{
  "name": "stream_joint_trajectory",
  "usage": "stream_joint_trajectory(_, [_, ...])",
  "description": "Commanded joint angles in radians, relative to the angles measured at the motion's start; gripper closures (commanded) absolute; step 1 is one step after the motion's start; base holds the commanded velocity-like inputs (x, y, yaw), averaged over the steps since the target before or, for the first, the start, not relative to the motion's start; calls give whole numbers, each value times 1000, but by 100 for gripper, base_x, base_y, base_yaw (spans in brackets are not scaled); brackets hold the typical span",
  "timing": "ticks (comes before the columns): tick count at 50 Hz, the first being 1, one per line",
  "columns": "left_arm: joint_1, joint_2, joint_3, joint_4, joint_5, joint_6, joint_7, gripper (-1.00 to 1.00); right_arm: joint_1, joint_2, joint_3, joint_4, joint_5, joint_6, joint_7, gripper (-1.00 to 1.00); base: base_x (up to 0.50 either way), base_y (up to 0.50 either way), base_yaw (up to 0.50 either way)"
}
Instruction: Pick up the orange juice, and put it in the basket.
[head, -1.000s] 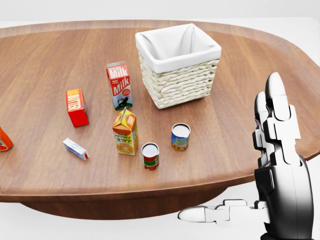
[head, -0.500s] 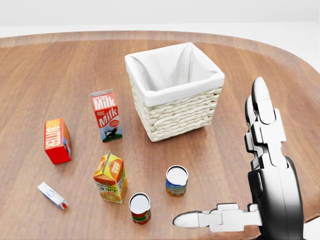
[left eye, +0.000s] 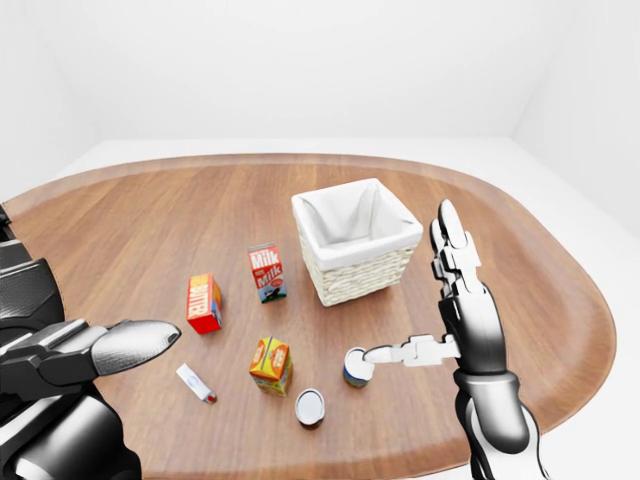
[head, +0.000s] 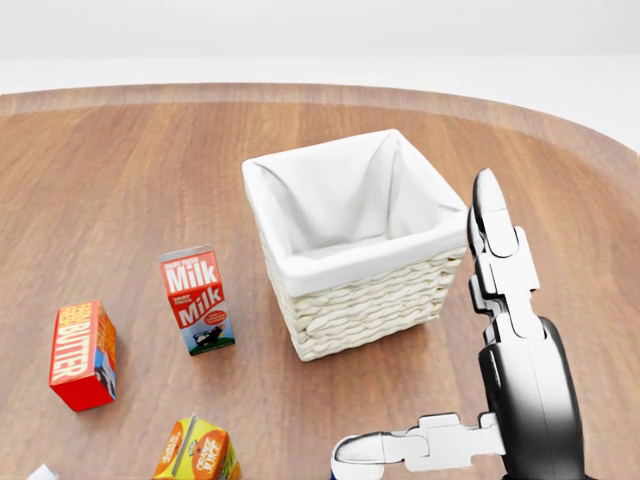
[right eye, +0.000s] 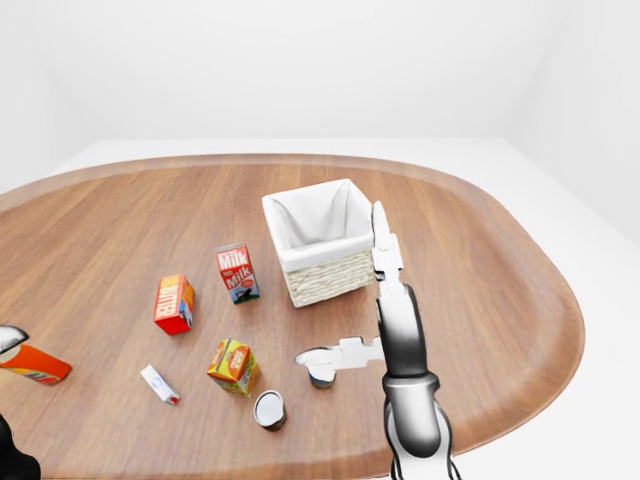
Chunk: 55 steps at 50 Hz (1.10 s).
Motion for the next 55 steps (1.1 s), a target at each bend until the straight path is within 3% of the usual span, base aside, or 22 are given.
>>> stream_joint_trajectory(1, [3, 1, 1, -3, -1, 0, 3, -100, 10, -10, 34, 39, -29, 6, 11, -100, 50, 1, 0])
stream_joint_trajectory(8, [3, 2, 1, -3, -1, 0, 2, -100, 7, -12, 32, 85, -32, -6, 10, -100, 50, 3, 0])
stream_joint_trajectory(12, [3, 2, 0, -3, -1, 0, 2, -100, -3, -8, 33, 75, -56, 36, 12, -100, 0, 0, 0])
stream_joint_trajectory(20, [3, 1, 1, -3, -1, 0, 2, -100, -10, -15, 65, 110, -92, 49, 30, -100, 0, 0, 0])
stream_joint_trajectory(44, [7, -1, 8, -3, -1, 0, -5, -100, -37, -17, 112, 170, -126, 49, 93, -100, 0, 0, 0])
stream_joint_trajectory(55, [4, 2, 6, -3, -6, 0, 3, -100, -16, -33, 181, 167, -132, 49, 116, -100, 0, 0, 0])
